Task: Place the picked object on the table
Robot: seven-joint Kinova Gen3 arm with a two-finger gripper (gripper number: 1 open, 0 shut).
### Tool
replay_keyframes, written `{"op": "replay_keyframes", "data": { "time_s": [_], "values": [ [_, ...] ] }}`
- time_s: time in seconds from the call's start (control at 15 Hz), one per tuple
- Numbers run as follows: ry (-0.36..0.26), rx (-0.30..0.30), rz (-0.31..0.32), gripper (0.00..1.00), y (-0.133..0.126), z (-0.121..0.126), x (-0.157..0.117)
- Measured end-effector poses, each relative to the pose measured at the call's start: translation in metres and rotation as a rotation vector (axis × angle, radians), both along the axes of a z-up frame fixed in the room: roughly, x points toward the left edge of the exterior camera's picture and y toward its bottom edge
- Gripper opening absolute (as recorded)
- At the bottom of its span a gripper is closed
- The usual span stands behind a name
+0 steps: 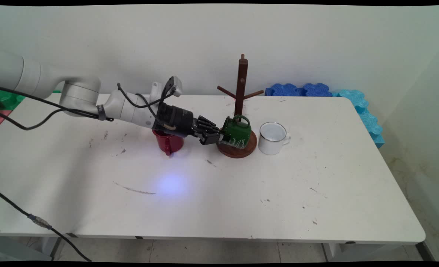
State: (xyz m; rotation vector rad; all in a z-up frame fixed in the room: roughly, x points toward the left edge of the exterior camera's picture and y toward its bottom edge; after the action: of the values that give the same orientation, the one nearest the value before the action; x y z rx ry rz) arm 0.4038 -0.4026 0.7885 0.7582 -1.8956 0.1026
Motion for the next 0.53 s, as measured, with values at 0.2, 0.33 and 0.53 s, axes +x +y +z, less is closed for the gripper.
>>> {"op": "replay_keyframes", "data": {
  "time_s": [0.2, 0.33, 0.53],
  "values": [
    [0.002, -0.001, -0.005, 0.00, 0.0024, 0.0014, -0.0013],
    [0.005, -0.003, -0.008, 0.00, 0.0036, 0.0042, -0.0016],
    [0.008, -0.006, -0.013, 0.00, 0.0058, 0.0094, -0.0014]
  ]
}}
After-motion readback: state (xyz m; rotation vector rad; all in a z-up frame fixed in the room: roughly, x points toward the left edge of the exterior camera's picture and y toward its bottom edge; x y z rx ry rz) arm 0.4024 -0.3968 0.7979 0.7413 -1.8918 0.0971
